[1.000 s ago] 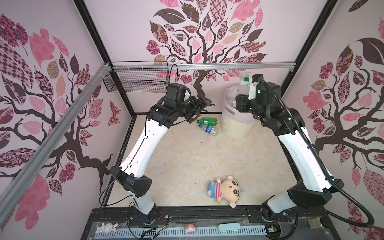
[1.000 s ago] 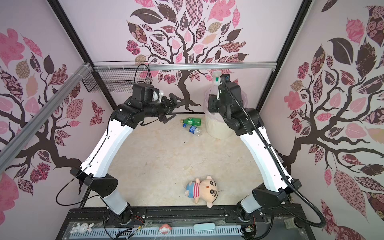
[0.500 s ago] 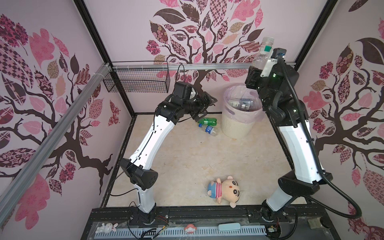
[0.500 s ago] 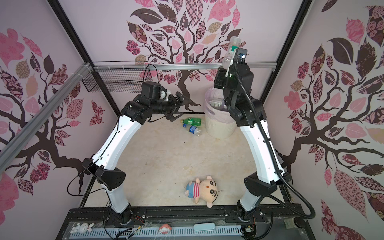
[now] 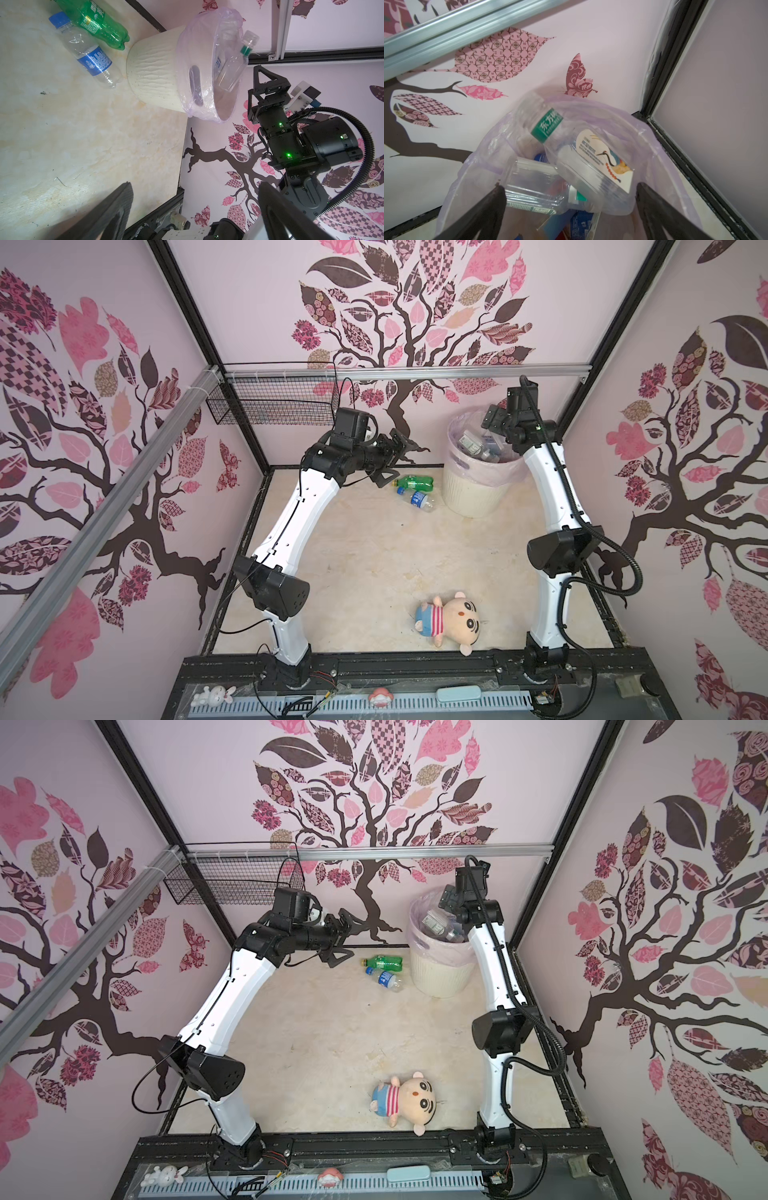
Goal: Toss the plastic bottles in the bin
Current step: 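Move both grippers down and grasp the blue-capped Pepsi bottle's cap with the left gripper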
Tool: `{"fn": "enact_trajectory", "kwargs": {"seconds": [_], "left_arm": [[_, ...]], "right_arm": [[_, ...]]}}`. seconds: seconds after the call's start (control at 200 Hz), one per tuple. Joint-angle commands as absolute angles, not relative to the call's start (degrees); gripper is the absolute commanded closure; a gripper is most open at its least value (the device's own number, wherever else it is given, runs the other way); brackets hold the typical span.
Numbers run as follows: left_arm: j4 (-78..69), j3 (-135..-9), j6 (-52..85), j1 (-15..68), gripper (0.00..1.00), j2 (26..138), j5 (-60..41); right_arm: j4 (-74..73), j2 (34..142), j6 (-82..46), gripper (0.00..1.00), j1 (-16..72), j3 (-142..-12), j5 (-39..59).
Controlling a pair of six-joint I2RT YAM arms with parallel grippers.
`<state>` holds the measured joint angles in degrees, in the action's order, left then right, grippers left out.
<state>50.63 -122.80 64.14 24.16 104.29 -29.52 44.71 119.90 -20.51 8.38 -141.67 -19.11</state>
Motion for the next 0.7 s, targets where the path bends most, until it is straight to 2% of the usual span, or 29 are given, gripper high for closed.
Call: {"fn": "enact_trajectory", "kwargs": {"seconds": [0.0, 0.14, 0.405, 0.695], "left_arm": [[48.76, -121.83, 64.23, 24.49, 0.03, 102.98, -29.84], [47.01, -119.33, 65.44, 25.44, 0.03, 102.24, -28.26], [45.57, -117.33, 66.40, 26.41, 0.03, 102.21, -25.92], [42.20, -108.91, 68.82, 25.72, 0.03, 101.63, -23.30]], "right_arm": [[42.14, 112.85, -21.60, 0.01, 9.23, -141.64, -17.32], [45.58, 112.34, -22.90, 0.01, 9.23, -142.86, -15.50], [46.18, 105.92, -25.29, 0.00, 9.96, -136.02, -11.26], [46.26, 96.92, -24.08, 0.00, 17.73, -122.18, -11.51]]}}
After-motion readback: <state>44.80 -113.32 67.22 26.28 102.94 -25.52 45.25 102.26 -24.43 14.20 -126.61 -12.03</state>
